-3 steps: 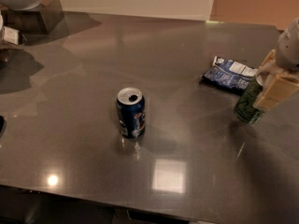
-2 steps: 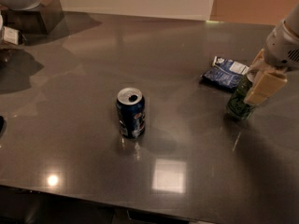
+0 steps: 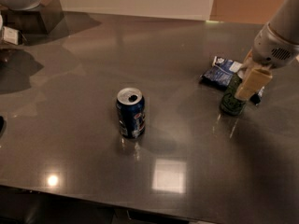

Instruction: Move green can near blue chip bag

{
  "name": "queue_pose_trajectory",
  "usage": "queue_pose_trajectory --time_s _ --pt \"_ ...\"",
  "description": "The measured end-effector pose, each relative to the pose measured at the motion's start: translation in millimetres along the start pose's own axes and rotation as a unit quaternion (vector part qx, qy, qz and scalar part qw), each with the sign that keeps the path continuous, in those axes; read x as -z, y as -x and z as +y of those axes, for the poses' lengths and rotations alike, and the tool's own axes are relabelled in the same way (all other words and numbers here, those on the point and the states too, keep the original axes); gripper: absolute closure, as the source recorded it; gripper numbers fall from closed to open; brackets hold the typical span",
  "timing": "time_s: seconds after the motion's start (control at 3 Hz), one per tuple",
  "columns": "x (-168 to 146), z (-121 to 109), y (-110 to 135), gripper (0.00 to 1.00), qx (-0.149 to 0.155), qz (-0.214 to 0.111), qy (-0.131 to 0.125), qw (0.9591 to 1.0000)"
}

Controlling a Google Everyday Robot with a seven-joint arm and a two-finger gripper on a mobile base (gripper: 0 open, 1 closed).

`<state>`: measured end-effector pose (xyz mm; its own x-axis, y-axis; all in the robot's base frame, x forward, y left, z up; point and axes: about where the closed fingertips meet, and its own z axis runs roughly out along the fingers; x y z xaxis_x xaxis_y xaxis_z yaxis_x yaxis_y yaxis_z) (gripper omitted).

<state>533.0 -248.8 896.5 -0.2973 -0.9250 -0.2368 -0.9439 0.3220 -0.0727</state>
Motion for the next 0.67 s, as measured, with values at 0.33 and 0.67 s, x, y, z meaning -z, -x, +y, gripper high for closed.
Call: queue_pose_trajectory --time_s 0.33,0.67 --pt "-1.5 -2.0 1.7 0.13 0.001 -0.002 -0.003 1.0" --pt "-3.2 -4.1 3.3 0.0 0.001 -0.004 -0.006 1.0"
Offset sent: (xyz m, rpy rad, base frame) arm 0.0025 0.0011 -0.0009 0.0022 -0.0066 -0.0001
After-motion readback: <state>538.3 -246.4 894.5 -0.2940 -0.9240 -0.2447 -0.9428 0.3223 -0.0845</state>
